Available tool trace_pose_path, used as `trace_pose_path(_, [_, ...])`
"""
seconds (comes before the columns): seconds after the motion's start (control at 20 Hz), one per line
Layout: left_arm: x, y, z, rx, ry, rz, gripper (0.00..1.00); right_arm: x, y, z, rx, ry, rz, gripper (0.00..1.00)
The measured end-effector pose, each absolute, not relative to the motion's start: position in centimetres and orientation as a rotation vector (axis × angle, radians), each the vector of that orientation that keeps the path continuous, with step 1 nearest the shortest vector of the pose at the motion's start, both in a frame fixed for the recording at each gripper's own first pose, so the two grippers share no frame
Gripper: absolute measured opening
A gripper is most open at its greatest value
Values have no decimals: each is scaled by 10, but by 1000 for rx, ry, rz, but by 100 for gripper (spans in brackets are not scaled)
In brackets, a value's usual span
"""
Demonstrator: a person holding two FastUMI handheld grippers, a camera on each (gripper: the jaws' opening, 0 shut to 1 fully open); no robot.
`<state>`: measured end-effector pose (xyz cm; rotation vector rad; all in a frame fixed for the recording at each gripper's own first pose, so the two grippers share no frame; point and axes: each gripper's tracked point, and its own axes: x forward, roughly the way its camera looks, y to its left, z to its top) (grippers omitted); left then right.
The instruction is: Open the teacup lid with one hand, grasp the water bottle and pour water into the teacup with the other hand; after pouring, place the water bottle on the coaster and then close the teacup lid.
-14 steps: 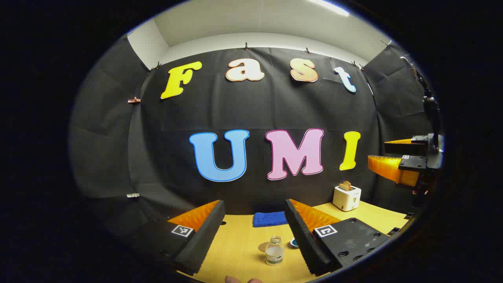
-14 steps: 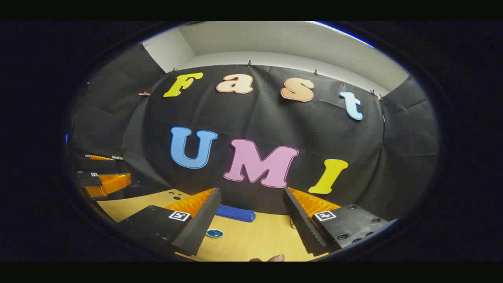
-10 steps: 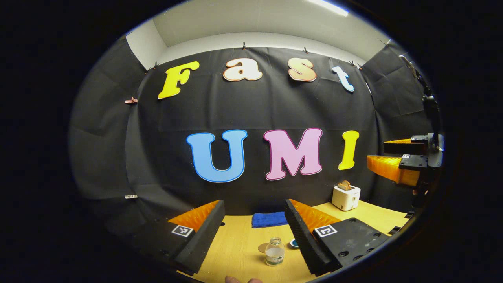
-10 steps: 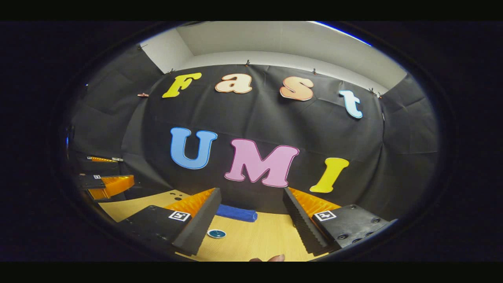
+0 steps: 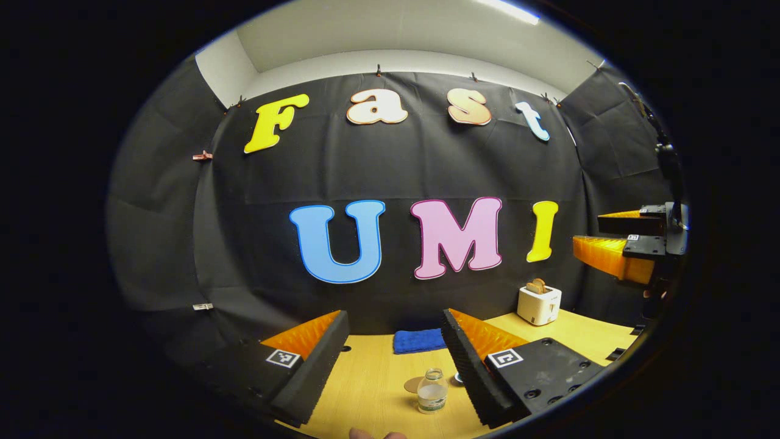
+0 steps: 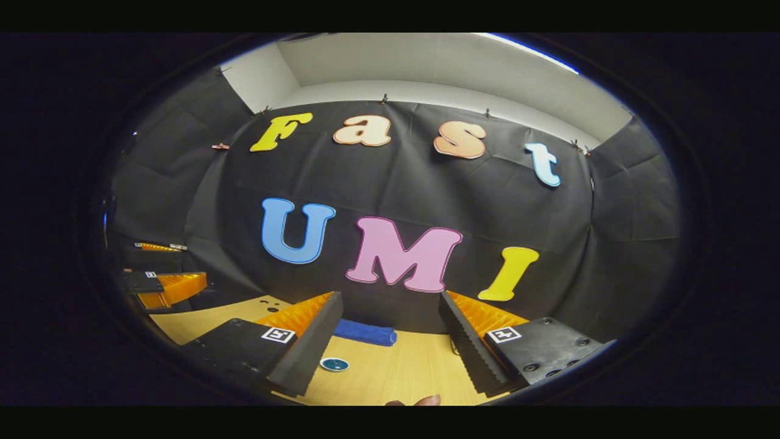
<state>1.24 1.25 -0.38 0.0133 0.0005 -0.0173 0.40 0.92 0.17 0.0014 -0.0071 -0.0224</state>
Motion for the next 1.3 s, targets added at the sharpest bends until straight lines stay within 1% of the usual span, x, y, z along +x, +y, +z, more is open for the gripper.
trace_pose_path(0.35, [12, 15, -6, 15, 5, -13, 96, 6, 15, 0, 7, -4, -15, 96])
trace_pose_path(0.45, [13, 15, -6, 12, 7, -13, 96, 8, 18, -2, 3, -6, -5, 98])
trace_pose_path(0.5, [13, 14, -7, 9, 8, -13, 96, 10, 20, -4, 4, -5, 1, 96])
trace_pose_path(0.65, [17, 9, -12, 7, 10, -23, 96, 17, 29, -18, 28, 12, 25, 96])
trace_pose_path(0.7, [18, 6, -18, 9, 11, -29, 96, 19, 31, -26, 31, 20, 32, 98])
trace_pose_path(0.9, [29, -5, -54, 11, 45, -51, 96, 34, 45, -69, 37, 48, 77, 98])
trace_pose_path(0.95, [34, -7, -64, 11, 51, -54, 96, 38, 48, -82, 44, 55, 86, 96])
trace_pose_path(1.0, [37, -10, -76, 7, 54, -59, 96, 42, 49, -96, 49, 64, 86, 98])
trace_pose_path(1.05, [41, -13, -87, 0, 56, -66, 96, 46, 49, -109, 53, 71, 82, 96])
trace_pose_path(1.15, [52, -21, -113, -3, 67, -82, 96, 54, 51, -135, 58, 83, 78, 98])
trace_pose_path(1.3, [66, -31, -167, 34, 77, -93, 96, 73, 55, -194, 57, 101, 81, 98])
